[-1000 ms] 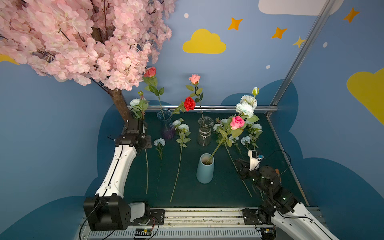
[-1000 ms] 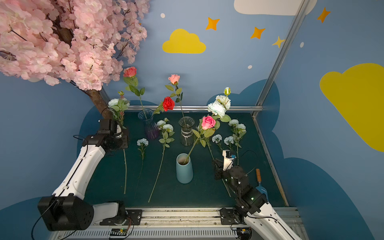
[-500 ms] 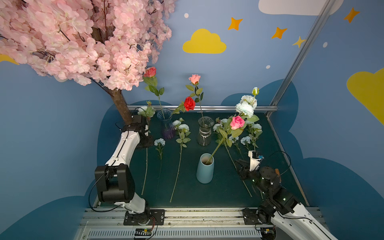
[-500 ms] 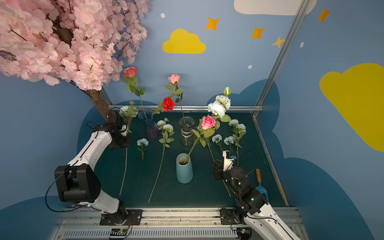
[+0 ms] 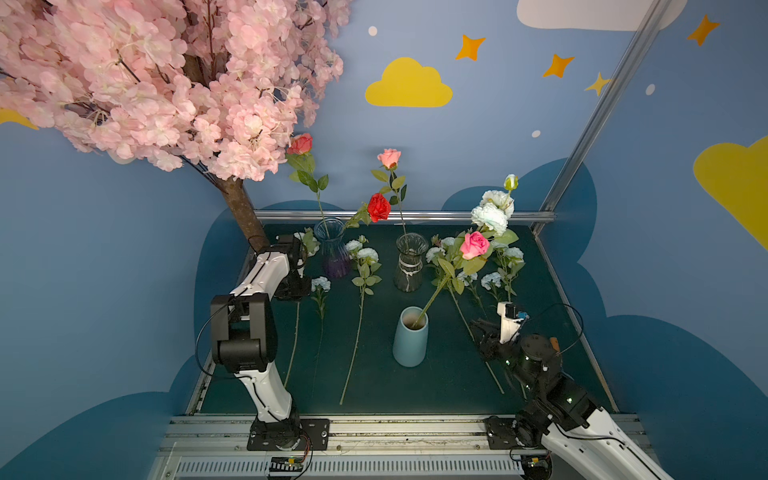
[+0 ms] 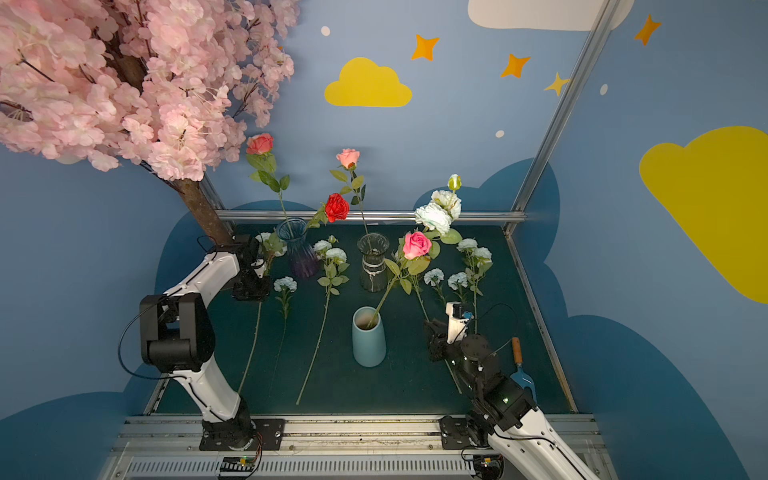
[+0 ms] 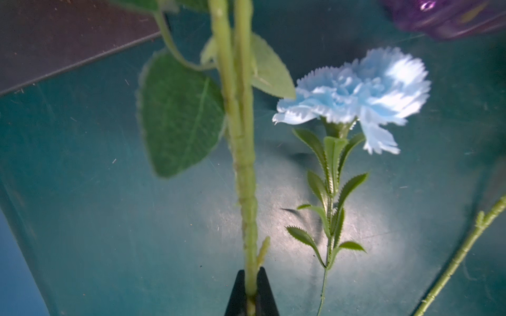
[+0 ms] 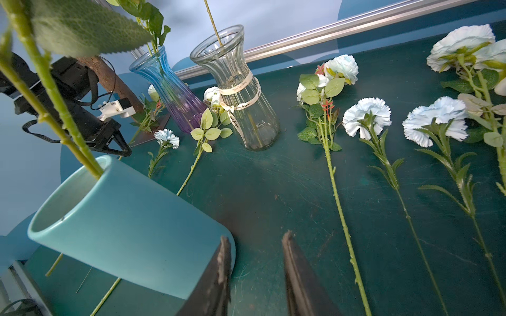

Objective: Pick out blue flowers from the vase
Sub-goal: Place the flower at the center of the board.

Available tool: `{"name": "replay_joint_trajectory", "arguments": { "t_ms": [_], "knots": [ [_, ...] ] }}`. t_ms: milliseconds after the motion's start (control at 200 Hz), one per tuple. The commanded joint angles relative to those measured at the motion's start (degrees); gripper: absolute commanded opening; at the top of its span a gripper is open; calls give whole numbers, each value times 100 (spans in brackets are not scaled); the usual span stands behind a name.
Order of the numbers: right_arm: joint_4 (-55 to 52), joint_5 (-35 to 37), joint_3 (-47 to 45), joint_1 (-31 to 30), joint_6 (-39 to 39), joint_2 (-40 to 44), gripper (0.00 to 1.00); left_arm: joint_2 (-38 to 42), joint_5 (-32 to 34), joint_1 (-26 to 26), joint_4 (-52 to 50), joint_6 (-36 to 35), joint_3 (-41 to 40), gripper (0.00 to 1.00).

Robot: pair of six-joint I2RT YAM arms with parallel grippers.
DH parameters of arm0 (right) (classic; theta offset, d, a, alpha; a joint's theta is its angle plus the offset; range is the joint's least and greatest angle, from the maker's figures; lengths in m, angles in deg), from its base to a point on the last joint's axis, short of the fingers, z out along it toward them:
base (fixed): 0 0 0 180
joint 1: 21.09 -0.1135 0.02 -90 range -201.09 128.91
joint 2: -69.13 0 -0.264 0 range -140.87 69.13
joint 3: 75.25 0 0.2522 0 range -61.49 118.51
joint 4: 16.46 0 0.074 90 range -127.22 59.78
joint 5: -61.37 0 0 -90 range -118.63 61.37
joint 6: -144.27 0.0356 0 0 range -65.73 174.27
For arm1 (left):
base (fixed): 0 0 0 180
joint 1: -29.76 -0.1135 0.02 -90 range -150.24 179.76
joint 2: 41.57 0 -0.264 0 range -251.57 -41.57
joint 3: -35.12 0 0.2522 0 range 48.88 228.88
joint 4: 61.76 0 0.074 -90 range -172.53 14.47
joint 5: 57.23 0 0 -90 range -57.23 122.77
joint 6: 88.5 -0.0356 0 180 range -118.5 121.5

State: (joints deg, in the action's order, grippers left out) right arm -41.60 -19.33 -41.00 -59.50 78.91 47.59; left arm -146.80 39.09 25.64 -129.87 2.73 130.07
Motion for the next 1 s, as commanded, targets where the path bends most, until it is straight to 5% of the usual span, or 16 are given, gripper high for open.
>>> {"name": "replay_joint_trajectory", "arguments": {
  "t_ms": [0,546,791,996],
  "knots": [
    [78,-45,-54,27,36,64,33,-239,103,-19,-119,-85,238,2],
    [74,-44,-80,36,40,138,33,-917,-61,-115,-145,-128,433,9],
    [65,-47,-88,36,49,161,33,-680,61,-116,-190,-59,543,39],
    [59,-39,-89,35,49,165,33,208,426,-67,-200,33,553,50]
  ]
}}
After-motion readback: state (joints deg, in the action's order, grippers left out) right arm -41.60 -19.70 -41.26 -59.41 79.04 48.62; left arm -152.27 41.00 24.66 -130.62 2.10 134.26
